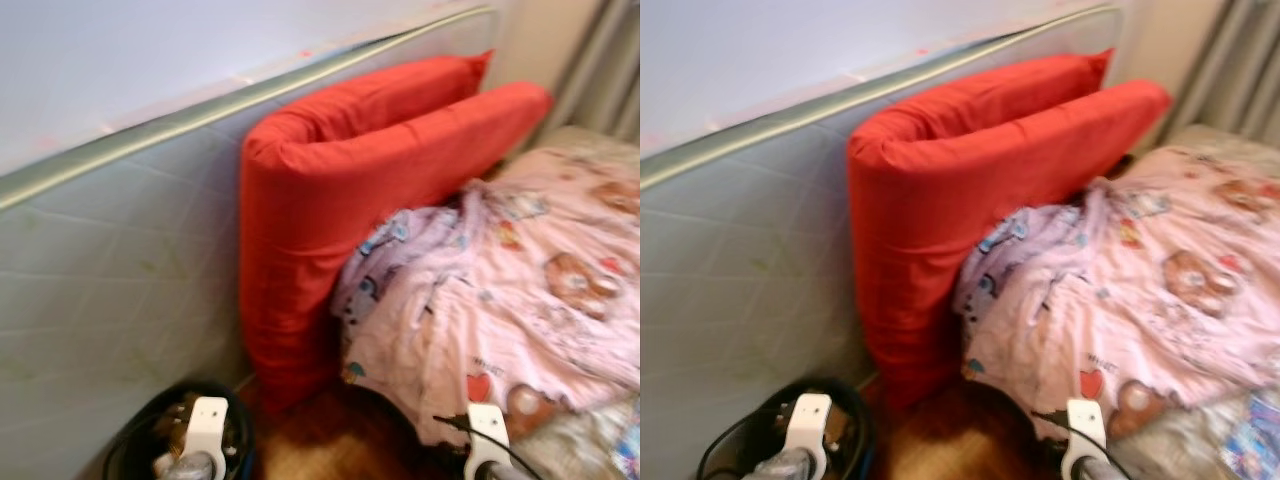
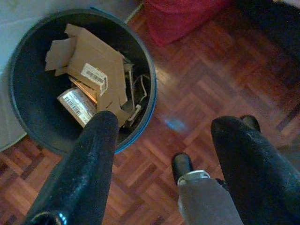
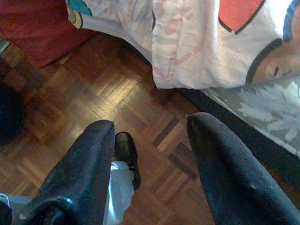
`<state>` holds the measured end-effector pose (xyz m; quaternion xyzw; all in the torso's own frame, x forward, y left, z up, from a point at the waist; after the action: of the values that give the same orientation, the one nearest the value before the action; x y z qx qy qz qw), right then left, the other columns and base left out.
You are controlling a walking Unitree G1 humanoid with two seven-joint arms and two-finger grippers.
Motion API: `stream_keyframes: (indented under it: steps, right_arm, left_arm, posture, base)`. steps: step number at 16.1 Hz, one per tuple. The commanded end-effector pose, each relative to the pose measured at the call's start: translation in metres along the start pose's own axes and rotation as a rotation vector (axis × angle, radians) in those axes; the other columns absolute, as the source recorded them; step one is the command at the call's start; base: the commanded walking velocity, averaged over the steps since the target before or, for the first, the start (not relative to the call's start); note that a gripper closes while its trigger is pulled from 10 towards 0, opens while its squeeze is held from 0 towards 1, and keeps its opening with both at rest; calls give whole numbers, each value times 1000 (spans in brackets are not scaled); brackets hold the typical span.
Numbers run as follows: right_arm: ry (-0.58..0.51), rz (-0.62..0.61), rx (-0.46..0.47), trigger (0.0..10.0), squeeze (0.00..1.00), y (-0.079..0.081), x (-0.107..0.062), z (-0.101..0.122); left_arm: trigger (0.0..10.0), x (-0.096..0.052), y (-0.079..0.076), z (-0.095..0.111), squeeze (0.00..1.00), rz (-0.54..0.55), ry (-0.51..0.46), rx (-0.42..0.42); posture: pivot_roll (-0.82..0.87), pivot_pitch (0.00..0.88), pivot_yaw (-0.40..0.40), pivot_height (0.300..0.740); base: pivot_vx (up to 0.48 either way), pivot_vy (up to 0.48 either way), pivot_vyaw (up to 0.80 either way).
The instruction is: Clean up the room
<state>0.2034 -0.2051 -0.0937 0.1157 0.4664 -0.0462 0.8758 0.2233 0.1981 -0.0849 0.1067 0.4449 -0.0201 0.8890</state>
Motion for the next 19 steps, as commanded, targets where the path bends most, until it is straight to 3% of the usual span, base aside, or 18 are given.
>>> stream_keyframes:
  steps: [1, 17, 19]
  right_arm:
    - [-2, -5, -2, 10000, 0, -1, 0, 1]
    - [-4, -2, -3, 10000, 0, -2, 0, 2]
    - [-12, -8, -2, 10000, 0, -2, 0, 3]
  left_arm:
    - [10000, 0, -1, -3, 0, -8, 13, 11]
    - [10000, 0, -1, -1, 0, -10, 7, 10]
    - [10000, 0, -1, -1, 0, -13, 7, 13]
  posture:
    - [-33, 0, 30, 740]
    - [-33, 0, 30, 740]
    - [-33, 0, 30, 740]
  base:
    - [0, 0, -781]
    - [0, 0, -781]
    - [0, 0, 0]
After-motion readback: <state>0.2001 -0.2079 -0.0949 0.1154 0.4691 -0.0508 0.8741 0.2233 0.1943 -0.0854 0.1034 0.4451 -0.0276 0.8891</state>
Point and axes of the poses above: a point about 5 cm out from each wrist's last joint towards the gripper, its own x axis pointing out of the wrist towards the gripper, its own z axis along the axis of the wrist's last joint, y = z × x, the point moved 2 cm from there along x, pointing out of the wrist towards the gripper, and after that the axes turned 9 degrees about x, right-handed, at the moved point
